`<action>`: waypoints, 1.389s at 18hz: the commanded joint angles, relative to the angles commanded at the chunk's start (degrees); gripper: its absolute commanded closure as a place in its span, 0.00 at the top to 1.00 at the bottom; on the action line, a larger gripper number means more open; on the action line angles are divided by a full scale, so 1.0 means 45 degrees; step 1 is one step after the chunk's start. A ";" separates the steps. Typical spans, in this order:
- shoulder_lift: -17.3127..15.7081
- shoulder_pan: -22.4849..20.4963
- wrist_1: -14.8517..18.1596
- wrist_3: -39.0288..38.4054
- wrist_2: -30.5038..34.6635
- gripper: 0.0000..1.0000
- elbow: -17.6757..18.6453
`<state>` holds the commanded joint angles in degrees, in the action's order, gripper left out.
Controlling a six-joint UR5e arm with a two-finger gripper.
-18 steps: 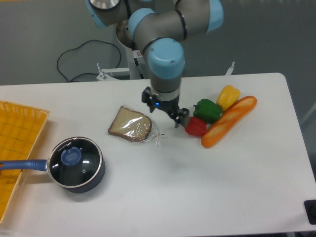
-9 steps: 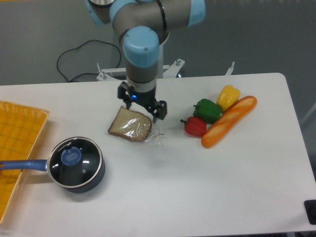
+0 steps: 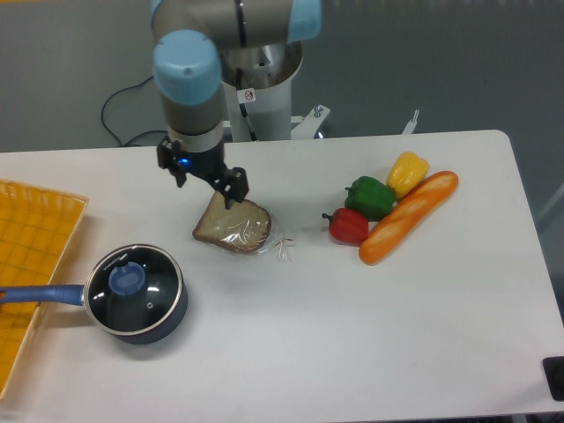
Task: Open the lid
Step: 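Move the gripper over the saucepan lid's blue knob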
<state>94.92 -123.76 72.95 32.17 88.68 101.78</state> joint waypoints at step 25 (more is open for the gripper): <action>0.2910 0.1622 -0.1211 -0.1895 -0.0175 1.00 -0.1465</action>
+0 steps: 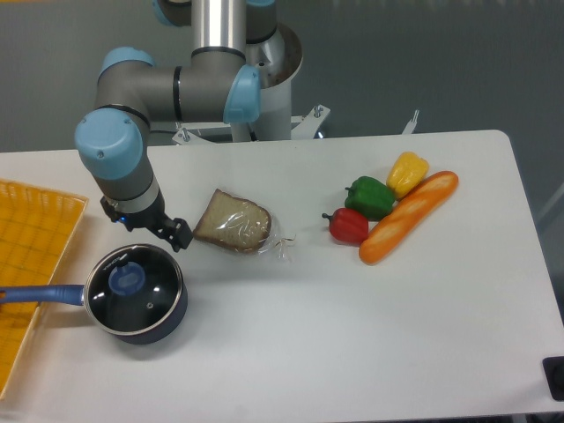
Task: Open the lid
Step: 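Move the gripper over the saucepan lid's blue knob, then lower the gripper onto the blue knob and close on it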
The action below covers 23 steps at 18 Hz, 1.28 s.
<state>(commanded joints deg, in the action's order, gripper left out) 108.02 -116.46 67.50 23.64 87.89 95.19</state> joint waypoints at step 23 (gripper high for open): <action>0.1405 0.0762 -0.0311 -0.1113 0.0000 1.00 -0.1367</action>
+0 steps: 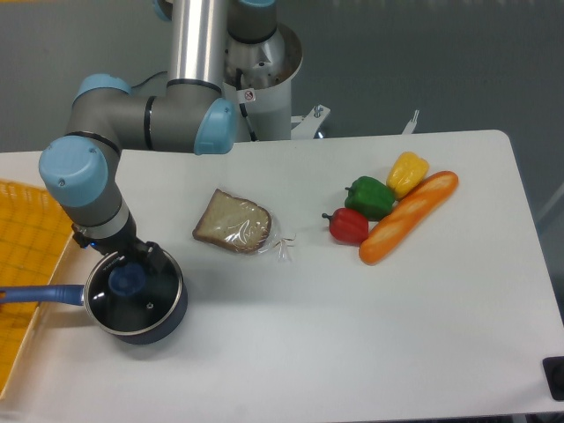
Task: Open the lid
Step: 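Lower the gripper onto the blue knob and close on it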
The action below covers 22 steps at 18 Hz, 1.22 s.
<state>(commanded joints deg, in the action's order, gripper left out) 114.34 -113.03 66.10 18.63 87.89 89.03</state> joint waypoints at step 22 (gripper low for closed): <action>0.0548 -0.0020 -0.0158 -0.0215 0.0078 1.00 -0.0586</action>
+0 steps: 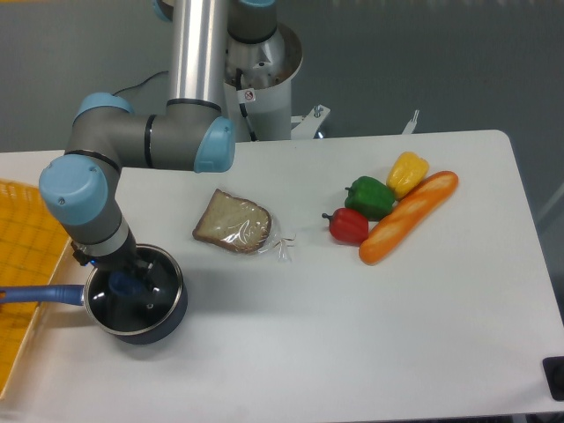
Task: Open the lid
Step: 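Lower the gripper onto the blue knob and close on it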
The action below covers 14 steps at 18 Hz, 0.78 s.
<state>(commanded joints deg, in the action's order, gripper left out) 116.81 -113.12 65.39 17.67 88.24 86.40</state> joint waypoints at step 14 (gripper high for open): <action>0.0000 -0.0020 0.0020 0.0000 0.0059 0.57 0.0000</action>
<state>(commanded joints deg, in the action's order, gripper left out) 116.81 -113.20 65.48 17.67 88.51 86.40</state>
